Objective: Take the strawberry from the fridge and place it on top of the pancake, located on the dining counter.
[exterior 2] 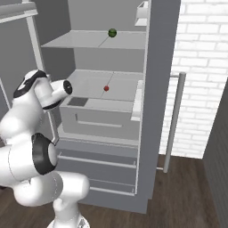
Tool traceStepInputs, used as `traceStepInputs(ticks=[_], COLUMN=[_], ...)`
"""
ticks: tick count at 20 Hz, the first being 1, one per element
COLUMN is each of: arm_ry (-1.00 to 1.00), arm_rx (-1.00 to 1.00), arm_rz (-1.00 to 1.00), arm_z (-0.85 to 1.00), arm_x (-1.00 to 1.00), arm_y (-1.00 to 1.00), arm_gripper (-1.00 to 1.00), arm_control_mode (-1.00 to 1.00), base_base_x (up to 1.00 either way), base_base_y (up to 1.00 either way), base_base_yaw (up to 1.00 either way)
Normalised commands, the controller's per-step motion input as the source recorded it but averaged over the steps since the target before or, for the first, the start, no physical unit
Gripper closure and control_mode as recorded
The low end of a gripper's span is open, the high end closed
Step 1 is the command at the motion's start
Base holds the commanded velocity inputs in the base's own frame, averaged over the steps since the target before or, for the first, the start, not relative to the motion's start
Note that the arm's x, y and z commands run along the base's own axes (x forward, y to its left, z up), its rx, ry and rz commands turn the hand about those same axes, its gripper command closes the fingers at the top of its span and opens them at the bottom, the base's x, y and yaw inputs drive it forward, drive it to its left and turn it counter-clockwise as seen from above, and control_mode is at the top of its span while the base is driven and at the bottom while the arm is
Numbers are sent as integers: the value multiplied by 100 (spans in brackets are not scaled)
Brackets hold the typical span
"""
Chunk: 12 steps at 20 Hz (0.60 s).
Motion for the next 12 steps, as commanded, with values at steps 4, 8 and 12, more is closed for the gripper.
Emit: traceStepInputs(ticks=[4,8,12], arm_ry=[0,0,0], arm_rx=[0,0,0], arm_rz=[0,0,-3], arm_z=[0,12,18], arm_x=[-1,0,0], arm_y=[-2,-40,-63], arm_gripper=[-100,-100,-100], arm_control_mode=[-100,-100,-100], base_base_x=[0,0,0], base_base_y=[0,0,0], base_base_yaw=[0,0,0])
